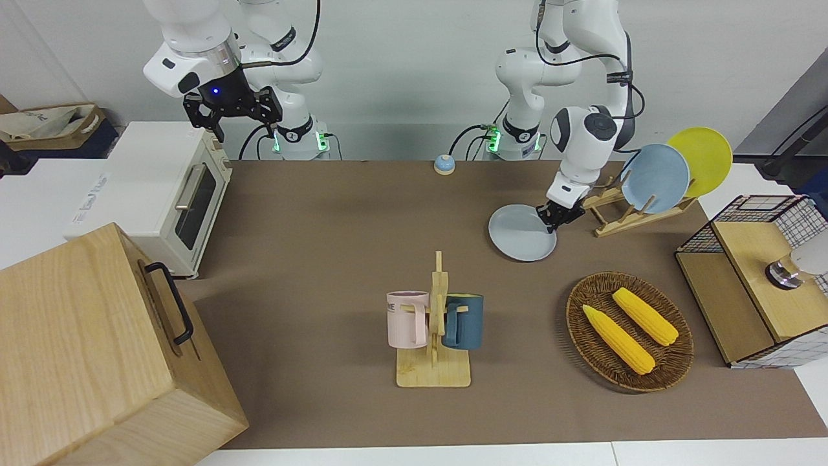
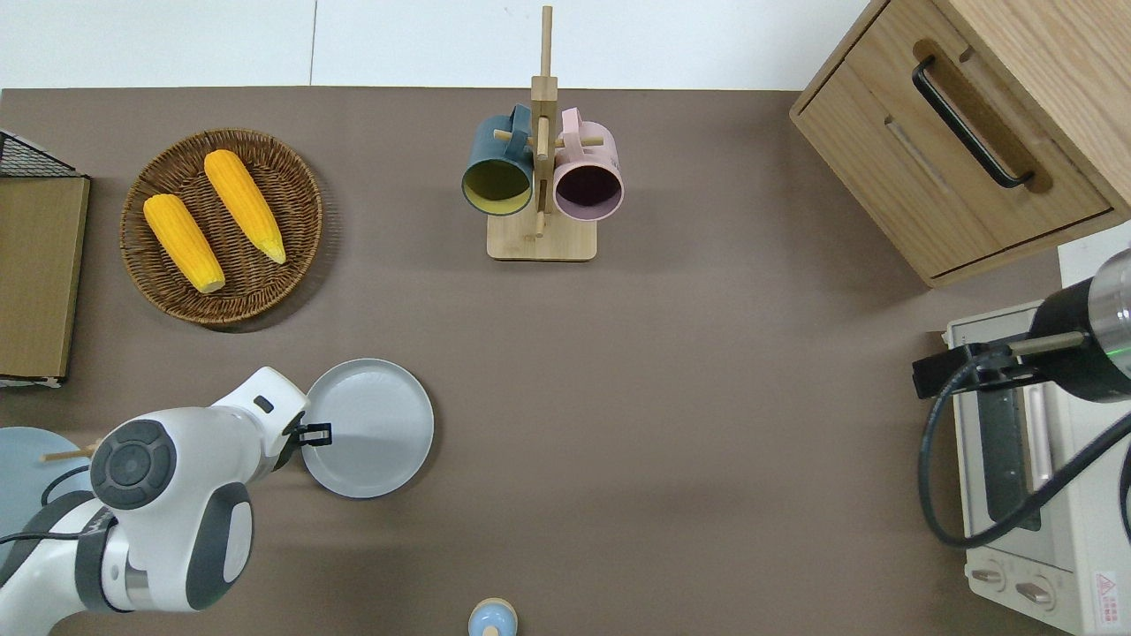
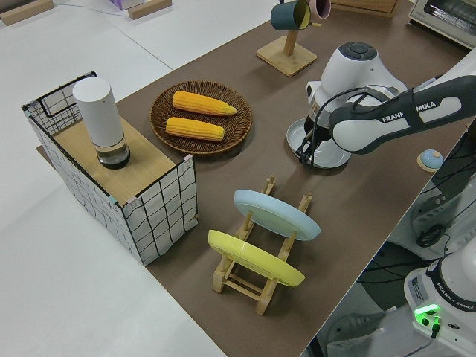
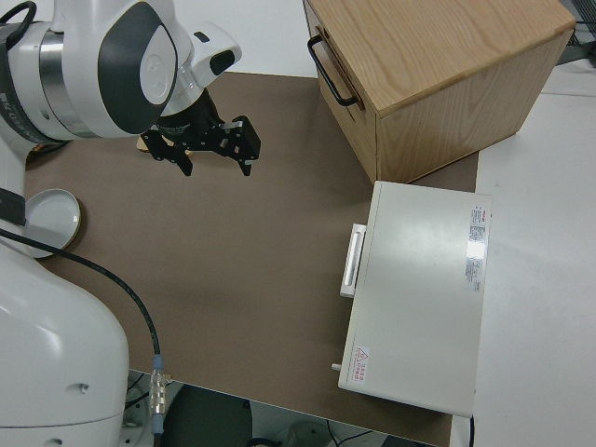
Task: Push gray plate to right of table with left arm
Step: 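Push the gray plate with the left gripper across the table toward the toaster oven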
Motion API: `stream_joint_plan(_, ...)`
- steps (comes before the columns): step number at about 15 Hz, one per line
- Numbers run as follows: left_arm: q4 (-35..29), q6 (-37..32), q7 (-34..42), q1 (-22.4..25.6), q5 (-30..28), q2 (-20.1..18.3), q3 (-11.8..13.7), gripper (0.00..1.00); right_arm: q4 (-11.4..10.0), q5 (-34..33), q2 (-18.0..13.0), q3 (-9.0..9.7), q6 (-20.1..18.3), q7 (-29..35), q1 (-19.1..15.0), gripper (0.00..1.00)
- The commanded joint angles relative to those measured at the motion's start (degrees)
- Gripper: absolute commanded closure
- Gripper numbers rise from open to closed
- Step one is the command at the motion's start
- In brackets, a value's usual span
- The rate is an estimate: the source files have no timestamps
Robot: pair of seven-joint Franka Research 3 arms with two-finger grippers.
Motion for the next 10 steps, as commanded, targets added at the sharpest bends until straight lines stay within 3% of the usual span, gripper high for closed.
stream_joint_plan(1, -0.4, 1.2, -6.3, -0.7, -0.4, 2.0, -4.6, 1.0, 0.5, 0.2, -0.1, 0.92, -0.9, 0.7, -1.1, 0.017)
stream_joint_plan(5, -0.3, 1.3, -10.4, -0.7, -0.4, 3.1, -8.3, 1.0, 0.5, 0.2, -0.1, 0.92, -0.9, 0.7, -1.2, 0.017)
stream_joint_plan(10, 1.7, 5.1, -19.4, -0.7, -0.3, 7.0, -14.9, 1.0, 0.5, 0.2, -0.1, 0.92, -0.9, 0.7, -1.1, 0.017)
